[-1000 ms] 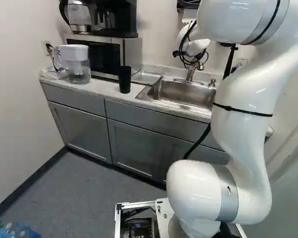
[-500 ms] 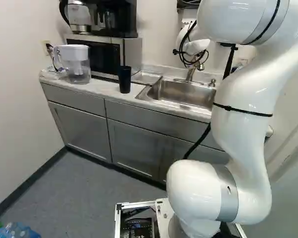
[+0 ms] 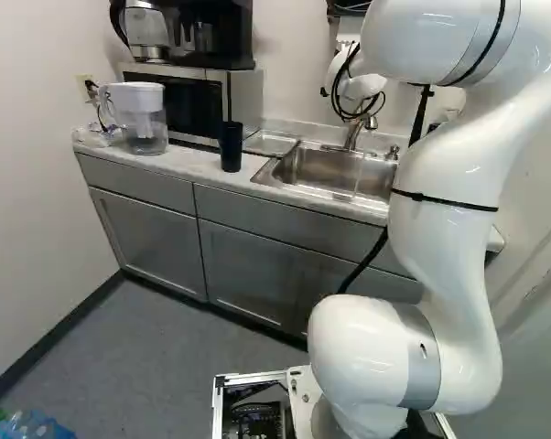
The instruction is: Rinse the cup and place it in the tray
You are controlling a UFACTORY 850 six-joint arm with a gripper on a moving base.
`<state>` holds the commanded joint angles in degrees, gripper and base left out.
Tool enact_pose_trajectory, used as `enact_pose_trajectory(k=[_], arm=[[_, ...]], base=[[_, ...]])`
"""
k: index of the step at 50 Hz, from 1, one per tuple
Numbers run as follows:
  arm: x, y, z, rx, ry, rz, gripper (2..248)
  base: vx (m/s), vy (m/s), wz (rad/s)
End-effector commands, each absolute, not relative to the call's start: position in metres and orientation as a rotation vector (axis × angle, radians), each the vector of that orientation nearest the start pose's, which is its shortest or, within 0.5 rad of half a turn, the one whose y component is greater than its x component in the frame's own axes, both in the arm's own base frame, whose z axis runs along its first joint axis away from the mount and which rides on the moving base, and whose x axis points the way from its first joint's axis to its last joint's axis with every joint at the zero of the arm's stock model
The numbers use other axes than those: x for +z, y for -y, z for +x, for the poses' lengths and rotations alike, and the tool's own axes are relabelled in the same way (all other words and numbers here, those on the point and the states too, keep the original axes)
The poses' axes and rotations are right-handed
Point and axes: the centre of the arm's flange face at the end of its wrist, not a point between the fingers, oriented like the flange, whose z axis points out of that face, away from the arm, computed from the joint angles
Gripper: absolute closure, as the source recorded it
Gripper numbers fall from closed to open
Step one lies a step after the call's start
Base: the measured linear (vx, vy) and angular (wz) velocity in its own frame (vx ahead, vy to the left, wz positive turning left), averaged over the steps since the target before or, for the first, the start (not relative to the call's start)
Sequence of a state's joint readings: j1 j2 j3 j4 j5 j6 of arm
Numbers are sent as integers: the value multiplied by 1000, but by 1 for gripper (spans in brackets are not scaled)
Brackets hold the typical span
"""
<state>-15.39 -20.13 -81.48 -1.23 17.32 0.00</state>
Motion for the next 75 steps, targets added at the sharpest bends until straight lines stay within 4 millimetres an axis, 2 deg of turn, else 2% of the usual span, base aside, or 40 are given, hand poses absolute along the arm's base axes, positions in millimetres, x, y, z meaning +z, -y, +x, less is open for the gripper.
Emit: enact_pose_trajectory(k=[11,25,47,75], arm=[[640,174,642,-2089,-308,-2559,3],[642,156,624,-2071,-283,-2559,3],[643,125,590,-2016,-238,-2575,3],[631,92,535,-1770,-201,-2712,3]], base=[[0,0,0],[0,0,0],[0,0,0],[0,0,0]])
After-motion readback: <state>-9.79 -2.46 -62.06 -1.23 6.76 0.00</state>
